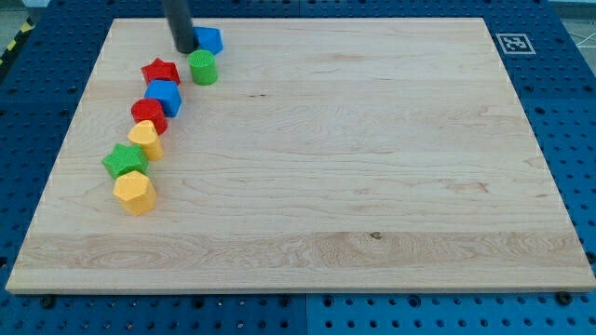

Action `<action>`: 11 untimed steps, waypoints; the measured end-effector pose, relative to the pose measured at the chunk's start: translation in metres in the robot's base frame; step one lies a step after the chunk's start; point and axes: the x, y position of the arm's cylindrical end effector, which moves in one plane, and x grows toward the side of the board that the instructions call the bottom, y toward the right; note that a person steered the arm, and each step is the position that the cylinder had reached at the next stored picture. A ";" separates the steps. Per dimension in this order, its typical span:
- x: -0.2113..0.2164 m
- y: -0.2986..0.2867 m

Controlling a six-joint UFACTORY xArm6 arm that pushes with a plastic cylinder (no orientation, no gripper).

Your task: Slide the blue triangle right a bit

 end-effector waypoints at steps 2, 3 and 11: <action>0.000 0.084; -0.001 0.060; -0.019 0.105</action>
